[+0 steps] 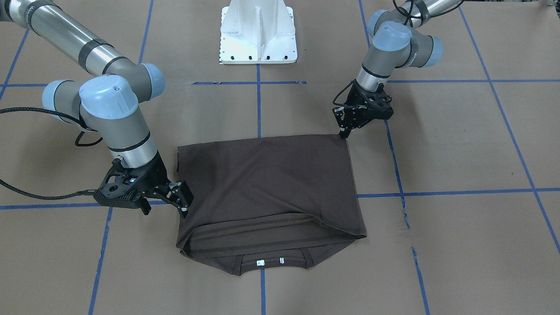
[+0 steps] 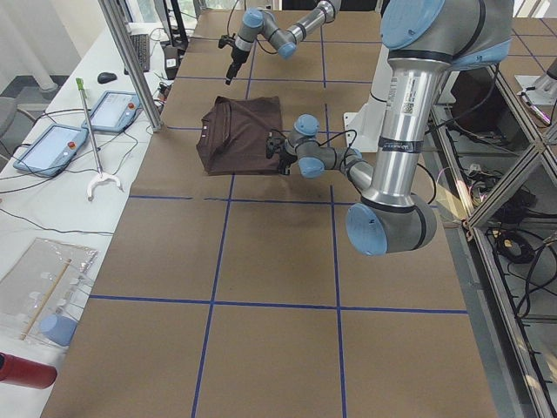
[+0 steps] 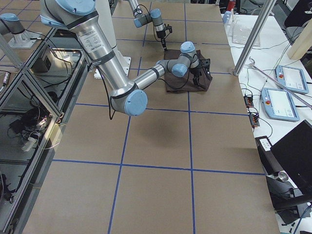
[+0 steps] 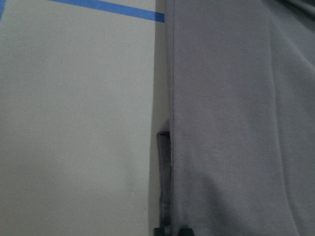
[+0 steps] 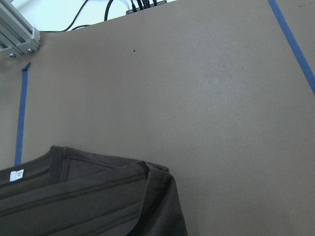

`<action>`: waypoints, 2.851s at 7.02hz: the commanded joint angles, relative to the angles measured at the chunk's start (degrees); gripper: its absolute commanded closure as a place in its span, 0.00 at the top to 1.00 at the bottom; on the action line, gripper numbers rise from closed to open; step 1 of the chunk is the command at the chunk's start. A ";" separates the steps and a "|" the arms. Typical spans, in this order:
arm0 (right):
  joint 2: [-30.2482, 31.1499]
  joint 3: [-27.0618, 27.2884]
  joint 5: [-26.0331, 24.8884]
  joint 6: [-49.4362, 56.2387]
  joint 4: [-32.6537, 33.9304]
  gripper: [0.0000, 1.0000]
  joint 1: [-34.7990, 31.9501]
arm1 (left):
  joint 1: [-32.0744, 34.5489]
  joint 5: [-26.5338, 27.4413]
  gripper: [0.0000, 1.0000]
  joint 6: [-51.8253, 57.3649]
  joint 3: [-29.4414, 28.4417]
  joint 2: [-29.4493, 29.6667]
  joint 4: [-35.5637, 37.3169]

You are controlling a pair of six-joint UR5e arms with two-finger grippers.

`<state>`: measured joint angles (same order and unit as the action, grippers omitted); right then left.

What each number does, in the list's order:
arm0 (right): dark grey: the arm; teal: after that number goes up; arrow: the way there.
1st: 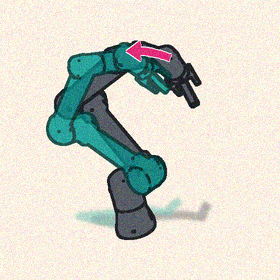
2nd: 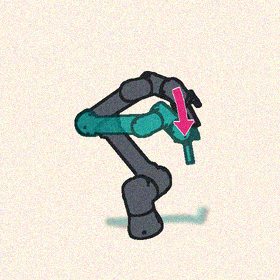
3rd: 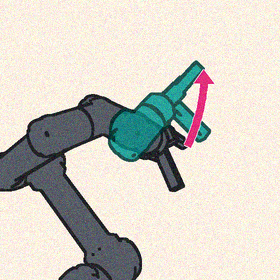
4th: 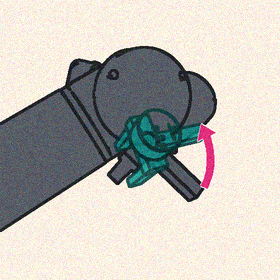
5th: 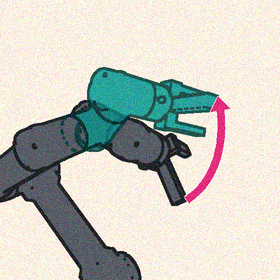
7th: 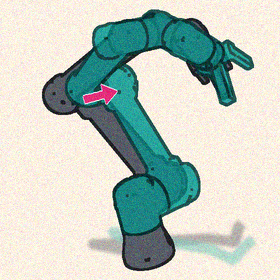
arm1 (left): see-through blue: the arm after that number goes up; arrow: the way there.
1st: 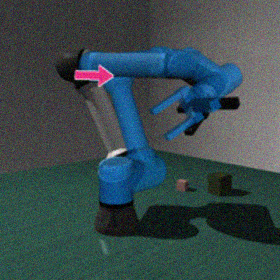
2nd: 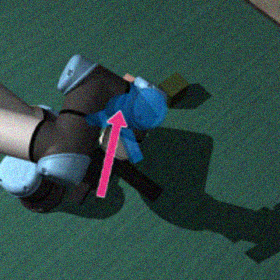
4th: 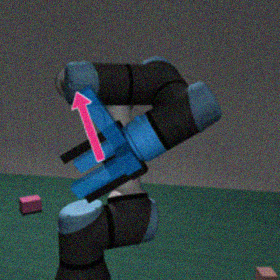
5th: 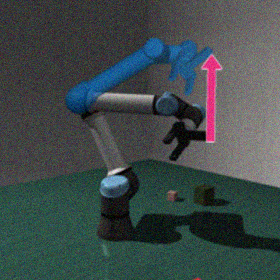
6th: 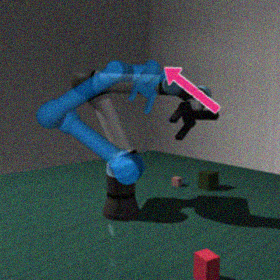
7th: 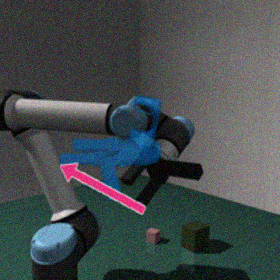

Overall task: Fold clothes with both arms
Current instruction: 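Grasp the side edge of the folded shirt with the left gripper, then drag the shirt away with the left gripper while the right gripper reaches the collar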

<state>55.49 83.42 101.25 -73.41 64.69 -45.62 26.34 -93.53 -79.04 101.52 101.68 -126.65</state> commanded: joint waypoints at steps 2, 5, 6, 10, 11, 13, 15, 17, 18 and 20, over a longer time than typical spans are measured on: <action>0.14 0.08 0.00 -0.06 -0.09 1.00 0.00 | 0.46 -0.07 0.00 0.47 0.61 0.01 0.00; 0.32 0.08 -0.09 -0.06 -0.09 1.00 0.00 | 9.99 -0.16 0.00 17.19 -1.13 -0.43 0.09; 0.32 0.17 -0.17 -0.15 -0.17 1.00 0.09 | 14.22 -0.16 0.00 21.17 -5.06 0.18 0.00; 0.84 1.66 -0.70 -1.02 -0.09 1.00 1.05 | 26.03 2.89 0.00 28.85 -42.70 28.05 -3.75; 1.54 3.66 -0.70 -1.03 0.35 1.00 1.32 | 26.12 5.26 0.00 29.03 -52.11 32.05 -8.56; 1.63 4.82 -0.79 -1.20 0.35 1.00 2.72 | 27.79 4.94 0.99 31.13 -48.91 27.38 -11.78; -1.50 3.26 -3.93 -6.26 0.79 0.99 6.40 | 28.23 -1.94 1.00 35.07 -37.93 22.18 -11.60; -12.01 -8.89 -5.27 -7.18 0.44 0.86 6.50 | 28.06 -4.73 1.00 34.13 -32.81 18.92 -11.69; -16.77 -15.41 -6.06 -7.44 0.09 0.76 6.50 | 28.06 -4.82 1.00 34.13 -32.70 18.82 -11.69; -22.69 -25.36 -7.20 -7.88 -0.17 0.67 6.94 | 27.88 -4.82 1.00 34.04 -32.70 18.82 -11.78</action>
<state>36.46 64.22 94.80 -81.08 64.72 -38.93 54.31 -98.29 -44.93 68.69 120.59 -138.40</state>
